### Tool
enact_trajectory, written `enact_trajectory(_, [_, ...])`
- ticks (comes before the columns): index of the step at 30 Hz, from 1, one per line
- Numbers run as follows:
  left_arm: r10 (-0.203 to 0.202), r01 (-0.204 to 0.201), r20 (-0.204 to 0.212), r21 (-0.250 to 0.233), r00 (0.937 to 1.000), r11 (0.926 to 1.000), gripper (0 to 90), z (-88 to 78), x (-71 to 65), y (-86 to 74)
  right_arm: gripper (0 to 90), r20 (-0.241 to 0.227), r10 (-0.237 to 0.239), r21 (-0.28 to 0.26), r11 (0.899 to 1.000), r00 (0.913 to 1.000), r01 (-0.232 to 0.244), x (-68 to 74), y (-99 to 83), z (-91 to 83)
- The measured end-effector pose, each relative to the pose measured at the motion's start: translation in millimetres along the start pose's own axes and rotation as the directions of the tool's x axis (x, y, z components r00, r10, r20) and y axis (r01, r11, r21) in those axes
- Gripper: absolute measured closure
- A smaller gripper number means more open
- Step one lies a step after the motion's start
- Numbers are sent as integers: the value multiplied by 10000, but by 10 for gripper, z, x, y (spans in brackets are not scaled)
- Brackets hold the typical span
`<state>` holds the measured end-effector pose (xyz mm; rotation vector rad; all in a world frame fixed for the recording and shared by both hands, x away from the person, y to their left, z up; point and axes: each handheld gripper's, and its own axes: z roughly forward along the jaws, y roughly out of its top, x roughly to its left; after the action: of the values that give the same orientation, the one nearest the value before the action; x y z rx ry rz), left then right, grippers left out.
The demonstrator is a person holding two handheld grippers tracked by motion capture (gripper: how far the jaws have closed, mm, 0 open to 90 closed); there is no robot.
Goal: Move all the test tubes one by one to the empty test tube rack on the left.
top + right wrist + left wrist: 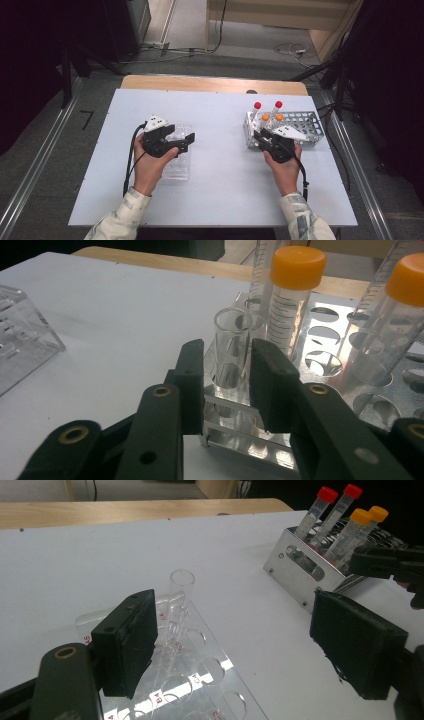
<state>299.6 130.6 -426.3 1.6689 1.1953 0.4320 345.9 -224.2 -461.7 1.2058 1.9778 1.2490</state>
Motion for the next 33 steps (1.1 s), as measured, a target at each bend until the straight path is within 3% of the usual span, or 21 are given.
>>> enact_trajectory(15, [-11,11,3,11,10000,10000,196,13,-6,-5,737,84,0,-140,9999,10000,1,-7,27,16])
enact_trajectory(27, [-6,6,1,43,10000,10000,196,14,-11,-7,737,206,-330,-1062,9937,9992,350,70,287,-276])
enact_trajectory(33, [-33,33,3,-20,10000,10000,196,11,-12,-1,739,-91,-389,-1290,9909,9992,374,126,339,-364])
